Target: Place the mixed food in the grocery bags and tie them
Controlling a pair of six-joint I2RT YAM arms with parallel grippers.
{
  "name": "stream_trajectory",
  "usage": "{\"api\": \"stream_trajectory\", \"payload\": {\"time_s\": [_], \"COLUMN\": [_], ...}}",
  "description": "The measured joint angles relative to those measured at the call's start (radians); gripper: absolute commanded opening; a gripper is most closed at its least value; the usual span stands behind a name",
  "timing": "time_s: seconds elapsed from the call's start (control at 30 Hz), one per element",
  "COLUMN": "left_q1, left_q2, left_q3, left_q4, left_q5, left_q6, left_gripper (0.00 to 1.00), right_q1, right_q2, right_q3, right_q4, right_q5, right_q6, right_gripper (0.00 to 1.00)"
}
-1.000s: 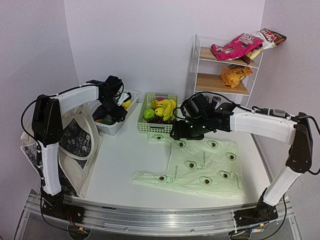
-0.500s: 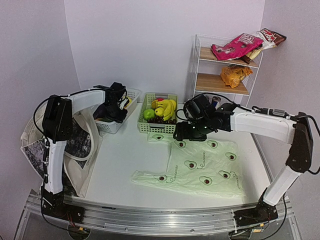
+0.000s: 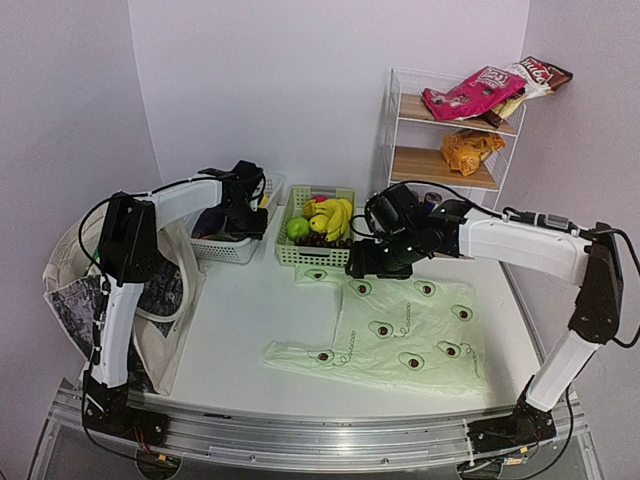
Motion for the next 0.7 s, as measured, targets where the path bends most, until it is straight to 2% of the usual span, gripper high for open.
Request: {"api": "stream_trajectory", "payload": {"time_s": [0.43, 0.7], "left_q1": [0.006, 0.016], "left_q2": [0.094, 0.122], "left_q3": [0.063, 0.11], "left_q4": [0.121, 0.113], "left_q5": [-0.008, 0.024], "left_q6": [-0.304, -0.343], "left_gripper": [0.0, 0.0], "right_q1": [-0.005, -0.005], "right_q2": [0.051, 0.165], "right_q3": [0.053, 0.073], "right_q4": [-0.044, -0.073], "right_q5": [-0.003, -0.015], "right_q6": [0.056, 0.132], "right_gripper": [0.71, 0.69]}}
